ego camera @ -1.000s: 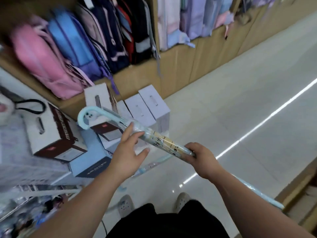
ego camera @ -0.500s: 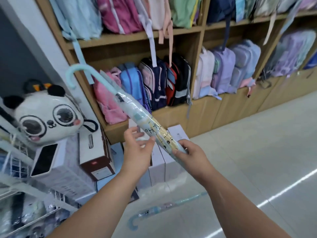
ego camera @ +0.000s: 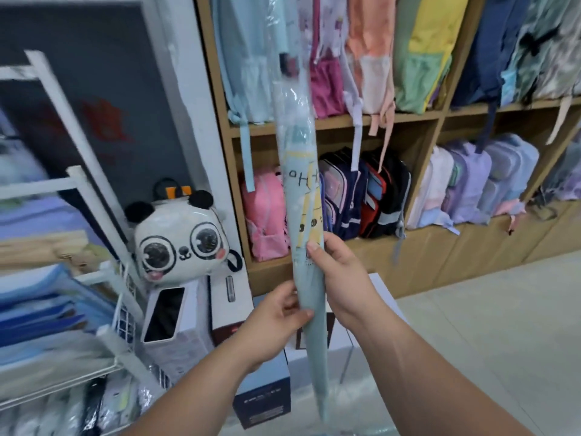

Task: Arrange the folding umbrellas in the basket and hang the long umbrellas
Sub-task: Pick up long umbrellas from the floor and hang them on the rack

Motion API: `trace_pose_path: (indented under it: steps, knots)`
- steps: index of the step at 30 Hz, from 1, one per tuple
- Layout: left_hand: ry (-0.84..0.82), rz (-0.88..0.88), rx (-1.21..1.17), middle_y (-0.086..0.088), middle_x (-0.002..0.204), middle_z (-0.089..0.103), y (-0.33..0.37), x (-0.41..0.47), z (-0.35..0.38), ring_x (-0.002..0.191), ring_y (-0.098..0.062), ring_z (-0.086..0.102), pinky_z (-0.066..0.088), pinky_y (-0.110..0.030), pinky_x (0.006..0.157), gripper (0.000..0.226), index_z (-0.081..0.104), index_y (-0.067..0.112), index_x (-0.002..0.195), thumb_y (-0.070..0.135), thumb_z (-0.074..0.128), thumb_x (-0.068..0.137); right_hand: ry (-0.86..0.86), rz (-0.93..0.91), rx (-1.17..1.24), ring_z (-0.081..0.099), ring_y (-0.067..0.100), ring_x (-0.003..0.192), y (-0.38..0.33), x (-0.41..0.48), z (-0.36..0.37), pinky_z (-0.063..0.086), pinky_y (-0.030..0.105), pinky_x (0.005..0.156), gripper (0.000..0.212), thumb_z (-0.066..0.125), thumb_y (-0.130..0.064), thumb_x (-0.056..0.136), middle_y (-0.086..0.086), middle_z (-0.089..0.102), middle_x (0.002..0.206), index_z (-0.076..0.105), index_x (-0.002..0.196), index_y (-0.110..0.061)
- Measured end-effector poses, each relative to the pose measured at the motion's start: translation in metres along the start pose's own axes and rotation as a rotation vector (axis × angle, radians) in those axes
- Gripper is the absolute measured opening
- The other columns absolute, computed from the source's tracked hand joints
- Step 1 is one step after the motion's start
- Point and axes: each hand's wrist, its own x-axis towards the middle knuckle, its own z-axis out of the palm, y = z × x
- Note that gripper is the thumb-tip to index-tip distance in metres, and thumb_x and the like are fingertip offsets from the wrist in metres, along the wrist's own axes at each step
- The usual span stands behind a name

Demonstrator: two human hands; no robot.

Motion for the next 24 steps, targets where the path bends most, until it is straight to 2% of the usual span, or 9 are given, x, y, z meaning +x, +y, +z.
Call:
trace_pose_path:
  steps: [5, 8, 11, 14, 17, 20, 22, 24]
  knots:
    - [0.151, 0.071, -0.013, -0.002, 0.112, 0.076, 0.023, 0.007, -0.033, 0.105, -0.019, 0.071, 0.056, -0.031, 0.084, 0.036, 0.059, 0.02, 0.128, 0.0, 0.058, 0.098, -0.133, -0.025, 0.008, 0.065, 0.014, 0.087, -0.02, 0.041, 0.036, 0.053, 0.029, 0.077, 0.022, 0.054, -0.016, 0.102, 0.006, 0.071, 0.097, 0.066, 0.117, -0.004]
    - [0.277, 0.088, 0.002, -0.001, 0.105, 0.077, 0.041, 0.008, -0.052, 0.095, -0.016, 0.073, 0.057, -0.027, 0.075, 0.035, 0.06, 0.021, 0.125, -0.001, 0.058, 0.098, -0.227, -0.042, -0.048, 0.068, 0.013, 0.092, -0.028, 0.063, 0.051, 0.055, 0.026, 0.076, 0.021, 0.056, -0.017, 0.101, 0.005, 0.073, 0.102, 0.067, 0.119, -0.011]
    - [0.412, 0.115, 0.065, 0.002, 0.103, 0.076, 0.059, 0.01, -0.076, 0.097, -0.015, 0.072, 0.059, -0.03, 0.08, 0.035, 0.061, 0.028, 0.122, 0.003, 0.06, 0.098, -0.292, -0.07, -0.109, 0.068, 0.01, 0.096, -0.029, 0.084, 0.065, 0.054, 0.026, 0.08, 0.028, 0.063, -0.017, 0.098, -0.001, 0.072, 0.103, 0.066, 0.125, -0.022]
    - [0.5, 0.147, 0.105, 0.003, 0.103, 0.076, 0.074, 0.013, -0.103, 0.098, -0.02, 0.073, 0.06, -0.042, 0.085, 0.035, 0.063, 0.037, 0.117, 0.009, 0.062, 0.097, -0.358, -0.136, -0.203, 0.069, 0.019, 0.103, -0.028, 0.102, 0.08, 0.056, 0.038, 0.091, 0.036, 0.068, -0.016, 0.093, 0.005, 0.07, 0.11, 0.065, 0.125, -0.033]
    - [0.568, 0.186, 0.127, 0.002, 0.105, 0.075, 0.092, 0.018, -0.126, 0.1, -0.023, 0.073, 0.06, -0.051, 0.086, 0.033, 0.065, 0.041, 0.114, 0.015, 0.066, 0.095, -0.362, -0.203, -0.224, 0.07, 0.02, 0.096, -0.031, 0.114, 0.102, 0.057, 0.036, 0.086, 0.04, 0.068, -0.012, 0.092, 0.009, 0.071, 0.106, 0.065, 0.114, -0.045]
    - [0.614, 0.254, 0.183, 0.005, 0.106, 0.075, 0.115, 0.017, -0.152, 0.1, -0.016, 0.072, 0.061, -0.045, 0.085, 0.031, 0.064, 0.036, 0.116, 0.013, 0.065, 0.095, -0.357, -0.252, -0.256, 0.069, 0.014, 0.086, -0.038, 0.124, 0.127, 0.055, 0.032, 0.079, 0.043, 0.069, -0.012, 0.092, 0.002, 0.074, 0.094, 0.065, 0.11, -0.05]
    - [0.629, 0.303, 0.184, 0.005, 0.107, 0.075, 0.129, 0.012, -0.173, 0.1, -0.014, 0.072, 0.061, -0.04, 0.082, 0.03, 0.064, 0.032, 0.118, 0.012, 0.065, 0.095, -0.382, -0.279, -0.292, 0.07, 0.023, 0.089, -0.041, 0.129, 0.144, 0.059, 0.039, 0.083, 0.043, 0.068, -0.012, 0.093, 0.001, 0.074, 0.091, 0.065, 0.114, -0.049]
    - [0.656, 0.332, 0.151, 0.002, 0.106, 0.076, 0.142, 0.006, -0.197, 0.094, -0.017, 0.074, 0.061, -0.036, 0.072, 0.026, 0.063, 0.027, 0.117, 0.011, 0.064, 0.096, -0.415, -0.291, -0.299, 0.069, 0.033, 0.092, -0.041, 0.131, 0.164, 0.059, 0.048, 0.086, 0.041, 0.068, -0.012, 0.092, 0.003, 0.072, 0.091, 0.067, 0.117, -0.044]
